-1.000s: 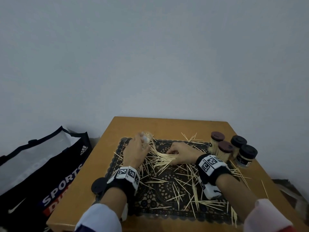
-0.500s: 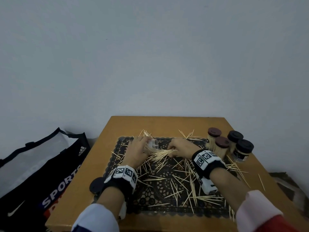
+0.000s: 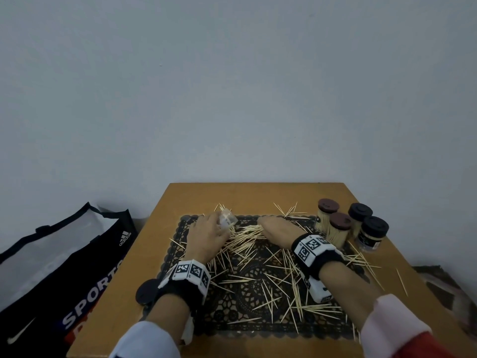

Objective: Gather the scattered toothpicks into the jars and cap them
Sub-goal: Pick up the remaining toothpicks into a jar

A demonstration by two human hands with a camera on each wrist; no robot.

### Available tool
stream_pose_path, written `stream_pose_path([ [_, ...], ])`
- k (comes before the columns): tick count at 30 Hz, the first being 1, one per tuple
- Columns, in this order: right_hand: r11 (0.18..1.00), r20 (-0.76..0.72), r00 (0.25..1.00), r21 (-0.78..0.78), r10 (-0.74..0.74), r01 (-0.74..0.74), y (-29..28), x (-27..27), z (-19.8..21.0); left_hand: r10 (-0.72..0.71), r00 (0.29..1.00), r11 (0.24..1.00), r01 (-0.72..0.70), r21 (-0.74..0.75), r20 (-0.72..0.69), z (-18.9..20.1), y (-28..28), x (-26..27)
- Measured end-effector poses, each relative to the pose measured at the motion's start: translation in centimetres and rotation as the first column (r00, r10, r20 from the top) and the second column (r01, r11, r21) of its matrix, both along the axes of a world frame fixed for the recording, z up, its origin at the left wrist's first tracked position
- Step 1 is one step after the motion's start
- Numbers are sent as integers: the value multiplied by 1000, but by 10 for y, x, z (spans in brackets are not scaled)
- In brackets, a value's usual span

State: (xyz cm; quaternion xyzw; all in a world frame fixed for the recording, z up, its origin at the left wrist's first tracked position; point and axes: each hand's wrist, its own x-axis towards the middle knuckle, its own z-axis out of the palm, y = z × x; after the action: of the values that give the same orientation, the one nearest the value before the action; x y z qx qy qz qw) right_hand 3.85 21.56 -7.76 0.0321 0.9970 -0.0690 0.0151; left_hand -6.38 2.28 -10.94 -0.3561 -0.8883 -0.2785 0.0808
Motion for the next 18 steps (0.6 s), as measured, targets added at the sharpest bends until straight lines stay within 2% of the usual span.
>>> stream_pose_path([
  [2, 1000, -26, 999, -22, -21, 21, 2, 1, -2, 49, 999, 999, -49, -17, 12, 1, 0, -1],
  [6, 999, -39, 998, 17, -47, 48, 2, 2, -5, 46, 999, 994, -48, -94, -28, 2, 1, 0],
  [11, 996, -32, 996, -36, -85, 84, -2, 4, -1, 48, 999, 993, -49, -104, -15, 0, 1, -2],
  [18, 994, -73, 997, -105, -25, 17, -2, 3, -1, -37, 999, 991, 40, -131, 28, 2, 2, 2],
])
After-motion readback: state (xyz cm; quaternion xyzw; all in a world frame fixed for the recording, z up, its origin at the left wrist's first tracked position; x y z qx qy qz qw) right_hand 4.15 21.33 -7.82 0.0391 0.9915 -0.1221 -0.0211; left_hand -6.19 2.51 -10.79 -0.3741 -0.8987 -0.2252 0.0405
